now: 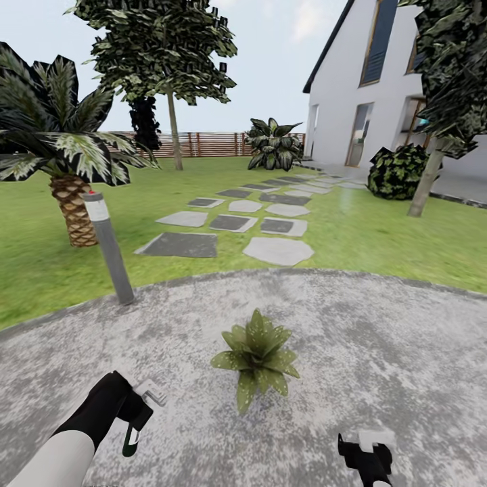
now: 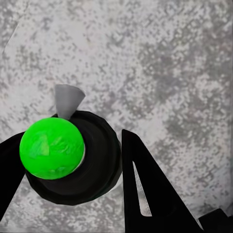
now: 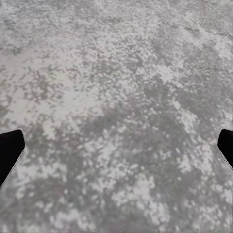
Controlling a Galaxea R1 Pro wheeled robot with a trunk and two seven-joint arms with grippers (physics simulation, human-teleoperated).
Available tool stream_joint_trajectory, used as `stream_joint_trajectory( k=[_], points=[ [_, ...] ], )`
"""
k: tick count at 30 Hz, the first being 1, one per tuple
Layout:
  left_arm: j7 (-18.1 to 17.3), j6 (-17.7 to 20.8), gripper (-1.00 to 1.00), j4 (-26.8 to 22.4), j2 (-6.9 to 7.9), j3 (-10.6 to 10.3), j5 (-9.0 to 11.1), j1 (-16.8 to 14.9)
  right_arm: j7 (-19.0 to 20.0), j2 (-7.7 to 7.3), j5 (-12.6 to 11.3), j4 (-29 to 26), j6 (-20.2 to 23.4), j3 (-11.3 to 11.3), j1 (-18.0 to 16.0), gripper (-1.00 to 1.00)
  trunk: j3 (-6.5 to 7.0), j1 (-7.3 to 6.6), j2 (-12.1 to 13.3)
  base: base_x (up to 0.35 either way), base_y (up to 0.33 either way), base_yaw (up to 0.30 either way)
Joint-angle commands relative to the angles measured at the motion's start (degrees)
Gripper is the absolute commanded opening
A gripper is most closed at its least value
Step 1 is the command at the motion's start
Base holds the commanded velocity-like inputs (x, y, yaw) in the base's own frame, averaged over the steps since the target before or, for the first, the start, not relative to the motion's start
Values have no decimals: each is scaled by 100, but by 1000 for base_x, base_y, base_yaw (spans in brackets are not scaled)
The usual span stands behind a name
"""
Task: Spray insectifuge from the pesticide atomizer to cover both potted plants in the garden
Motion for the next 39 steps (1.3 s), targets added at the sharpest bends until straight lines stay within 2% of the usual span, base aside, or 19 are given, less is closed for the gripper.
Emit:
stream_joint_trajectory(
  k=[1, 4, 5, 7, 8, 10, 12, 14, 15, 17, 19, 20, 22, 24, 37, 39],
  points=[
    [-42, 23, -100, -7, -5, 22, -33, -5, -18, -4, -59, 0, -18, 50, -1, 100, -6, 0, -2, 153, -244, 278],
    [-40, 24, -100, -12, -5, 22, -29, -5, -18, -4, -59, -1, -18, 50, -1, 100, -6, 0, -2, 163, -244, 279],
    [-41, 47, -100, -9, -127, 11, 40, -29, -18, -4, -66, -2, -18, 48, -1, 100, -6, 0, -2, 159, -245, 278],
    [-30, 276, -100, -3, -403, -36, 43, -116, -18, -4, -67, -2, -18, 46, -1, 100, -6, 0, -2, 193, -231, 278],
    [-204, 904, -100, 34, -498, -115, 31, -557, -18, -4, -68, -2, -18, 44, -1, 100, -6, 0, -2, 66, -55, 279],
    [-706, 1021, -100, 65, -476, -403, -21, -893, -23, -8, -68, -2, -18, 42, -1, 100, -6, 0, -2, 26, -21, 279],
    [-1184, 1058, -100, 82, -463, -682, -208, -1100, -22, -11, -68, -2, -18, 41, -1, 100, -6, 0, -2, 9, -8, 279],
    [-2010, 1270, -100, 84, -471, -1028, -709, -1262, -21, -12, -68, -2, -18, 41, -1, 100, -6, 0, -2, 3, -2, 279],
    [-2406, 1427, -100, 71, -480, -1120, -1009, -1321, -20, -12, -68, -2, -18, 41, -1, 100, -6, 0, -2, 1, -1, 278],
    [-2923, 1527, -100, 71, -488, -1178, -1372, -1424, -22, -12, -68, -2, -18, 41, -1, 100, -6, 0, -2, 0, 0, 266],
    [-3721, 1569, -100, 78, -503, -1207, -1813, -1573, -15, -13, -68, -2, -18, 41, -1, 100, -6, 0, -2, 0, 0, 105],
    [-4367, 1571, -100, 80, -539, -1221, -2311, -1739, -3, -36, -54, 5, -18, 42, -1, 100, -6, 0, -2, 0, 0, 12],
    [-4367, 1572, -100, 74, -552, -1219, -2601, -1789, -1, -58, -51, 7, -18, 41, -1, 100, -6, 0, -2, 0, 0, 5],
    [-4367, 1572, -100, 41, -560, -1217, -2688, -1801, -6, -63, -51, 7, -18, 41, -1, 100, -6, 0, -2, 0, 0, 2],
    [-4367, 1593, -100, 28, -590, -1209, -2743, -1799, -9, -65, -50, 7, -18, 41, -1, 100, -6, 0, -2, 126, -126, 0],
    [-4367, 1603, -100, 28, -626, -1258, -2750, -1791, -9, -65, -50, 7, -18, 41, -1, 100, -6, 0, -2, 229, -199, 0]
  ],
)
